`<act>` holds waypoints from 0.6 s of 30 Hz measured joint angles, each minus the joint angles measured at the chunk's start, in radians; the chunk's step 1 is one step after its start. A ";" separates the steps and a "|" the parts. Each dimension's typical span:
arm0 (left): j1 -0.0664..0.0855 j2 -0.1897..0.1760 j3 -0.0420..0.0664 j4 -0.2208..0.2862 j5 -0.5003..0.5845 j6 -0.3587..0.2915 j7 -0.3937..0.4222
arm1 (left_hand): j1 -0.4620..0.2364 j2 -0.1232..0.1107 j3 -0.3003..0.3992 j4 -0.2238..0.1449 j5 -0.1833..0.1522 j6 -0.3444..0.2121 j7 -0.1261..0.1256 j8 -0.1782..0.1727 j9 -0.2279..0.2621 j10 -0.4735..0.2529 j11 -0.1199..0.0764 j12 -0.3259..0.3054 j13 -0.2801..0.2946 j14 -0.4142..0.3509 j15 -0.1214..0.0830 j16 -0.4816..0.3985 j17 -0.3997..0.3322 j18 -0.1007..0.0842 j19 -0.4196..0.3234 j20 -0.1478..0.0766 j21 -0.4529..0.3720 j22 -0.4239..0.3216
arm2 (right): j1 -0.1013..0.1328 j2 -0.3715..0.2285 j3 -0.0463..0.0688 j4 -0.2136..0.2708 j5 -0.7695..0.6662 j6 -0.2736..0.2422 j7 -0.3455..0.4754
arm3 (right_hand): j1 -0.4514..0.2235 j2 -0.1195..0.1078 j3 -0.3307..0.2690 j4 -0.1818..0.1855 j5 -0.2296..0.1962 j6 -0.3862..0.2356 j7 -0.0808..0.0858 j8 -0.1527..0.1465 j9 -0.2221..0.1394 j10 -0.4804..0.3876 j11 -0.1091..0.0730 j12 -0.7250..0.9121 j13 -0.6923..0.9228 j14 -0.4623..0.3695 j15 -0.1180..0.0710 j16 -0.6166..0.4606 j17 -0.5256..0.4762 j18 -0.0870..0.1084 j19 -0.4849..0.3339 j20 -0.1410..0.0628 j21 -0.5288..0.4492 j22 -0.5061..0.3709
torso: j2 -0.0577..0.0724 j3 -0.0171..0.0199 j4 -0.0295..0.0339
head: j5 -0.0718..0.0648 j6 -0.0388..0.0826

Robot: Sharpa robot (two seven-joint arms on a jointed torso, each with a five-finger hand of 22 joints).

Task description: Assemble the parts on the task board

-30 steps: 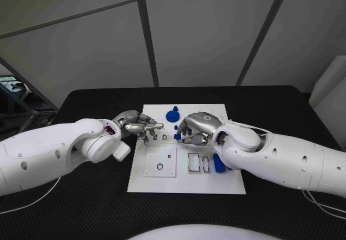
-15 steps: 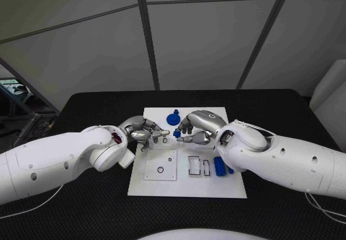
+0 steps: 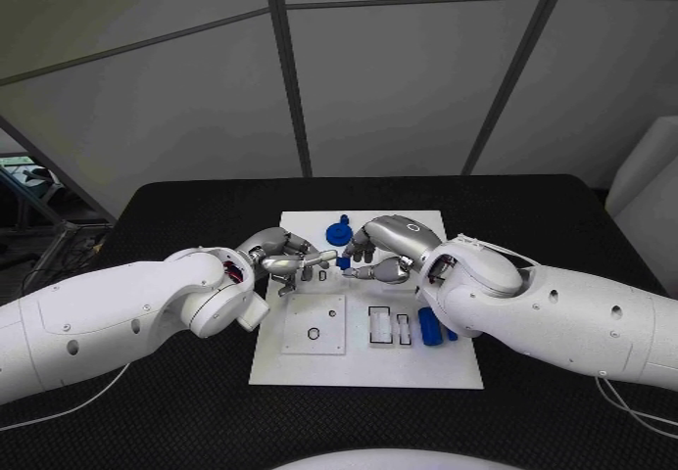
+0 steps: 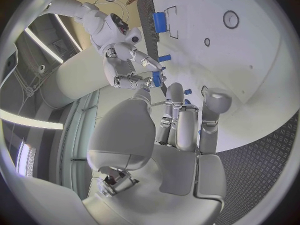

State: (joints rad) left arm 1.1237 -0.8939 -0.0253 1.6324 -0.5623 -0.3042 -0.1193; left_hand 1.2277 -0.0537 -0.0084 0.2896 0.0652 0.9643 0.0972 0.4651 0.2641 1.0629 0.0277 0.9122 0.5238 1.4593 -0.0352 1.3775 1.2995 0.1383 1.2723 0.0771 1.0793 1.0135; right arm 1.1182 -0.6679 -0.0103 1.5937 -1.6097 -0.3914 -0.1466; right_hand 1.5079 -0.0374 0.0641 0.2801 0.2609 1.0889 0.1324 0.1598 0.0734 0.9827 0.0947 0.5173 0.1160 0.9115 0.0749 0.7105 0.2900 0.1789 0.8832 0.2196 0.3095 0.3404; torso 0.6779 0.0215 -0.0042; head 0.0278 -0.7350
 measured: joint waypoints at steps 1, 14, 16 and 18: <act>0.000 0.001 0.000 0.000 0.002 0.000 0.000 | 0.000 0.000 0.000 0.000 0.000 0.001 -0.001 0.000 0.000 0.003 -0.003 0.001 0.001 0.000 0.000 0.001 0.004 0.000 0.001 -0.001 0.004 0.005 | 0.000 0.000 0.000 0.001 -0.001 0.000 0.000 | 0.000 -0.003 0.000 0.000 0.003 0.000 0.000 0.002 0.000 0.000 0.000 0.000 0.000 0.000 0.000 0.000 0.000 0.000 0.000 0.000 0.000 0.000 | 0.000 0.0002 0.0001 | 0.000 -0.001; 0.000 0.009 0.000 -0.003 0.014 0.012 -0.012 | 0.034 0.001 0.049 -0.026 0.004 0.012 -0.012 0.016 -0.001 0.013 -0.013 0.017 0.008 0.004 -0.004 0.032 0.009 0.000 0.018 -0.011 0.038 0.049 | 0.000 -0.003 0.000 0.015 -0.010 -0.012 0.000 | -0.001 -0.011 0.008 -0.002 0.012 -0.002 0.001 0.003 0.000 0.000 0.000 0.000 0.000 0.000 0.000 0.000 -0.003 0.000 -0.004 -0.004 0.000 0.002 | 0.000 0.0008 0.0006 | 0.000 -0.007; 0.000 0.010 0.000 -0.004 0.015 0.014 -0.015 | 0.034 0.001 0.049 -0.026 0.004 0.012 -0.012 0.016 -0.001 0.013 -0.013 0.017 0.008 0.004 -0.004 0.032 0.009 0.000 0.018 -0.011 0.038 0.049 | 0.000 -0.003 0.000 0.016 -0.011 -0.015 0.001 | -0.001 -0.011 0.008 -0.002 0.012 -0.002 0.001 0.003 0.000 0.000 0.000 0.000 0.000 0.000 0.000 0.000 -0.003 0.000 -0.004 -0.004 0.000 0.002 | 0.000 0.0008 0.0006 | 0.000 -0.007; 0.000 0.010 0.000 -0.004 0.015 0.017 -0.017 | 0.037 -0.003 0.049 -0.026 0.004 0.015 -0.015 0.016 -0.001 0.013 -0.013 0.017 0.008 0.004 -0.004 0.032 0.009 0.000 0.018 -0.011 0.038 0.052 | 0.000 -0.003 0.000 0.016 -0.011 -0.016 0.001 | -0.001 -0.011 0.008 -0.002 0.012 -0.002 0.001 0.003 0.000 0.000 0.000 0.000 0.000 0.000 0.000 0.000 -0.003 0.000 -0.004 -0.004 0.000 0.002 | 0.000 0.0007 0.0006 | 0.000 -0.007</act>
State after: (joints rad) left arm 1.1237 -0.8837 -0.0252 1.6280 -0.5471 -0.2871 -0.1362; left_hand 1.2651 -0.0564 0.0403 0.2636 0.0693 0.9794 0.0821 0.4813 0.2629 1.0764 0.0142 0.9293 0.5320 1.4636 -0.0395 1.4097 1.3081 0.1382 1.2900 0.0662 1.1175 1.0657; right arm 1.1186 -0.6711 -0.0103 1.6098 -1.6211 -0.4077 -0.1456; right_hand 1.5064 -0.0488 0.0723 0.2782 0.2730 1.0864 0.1331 0.1626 0.0737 0.9826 0.0947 0.5173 0.1159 0.9115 0.0749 0.7105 0.2873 0.1789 0.8795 0.2160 0.3095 0.3427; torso 0.6779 0.0221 -0.0036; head 0.0278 -0.7424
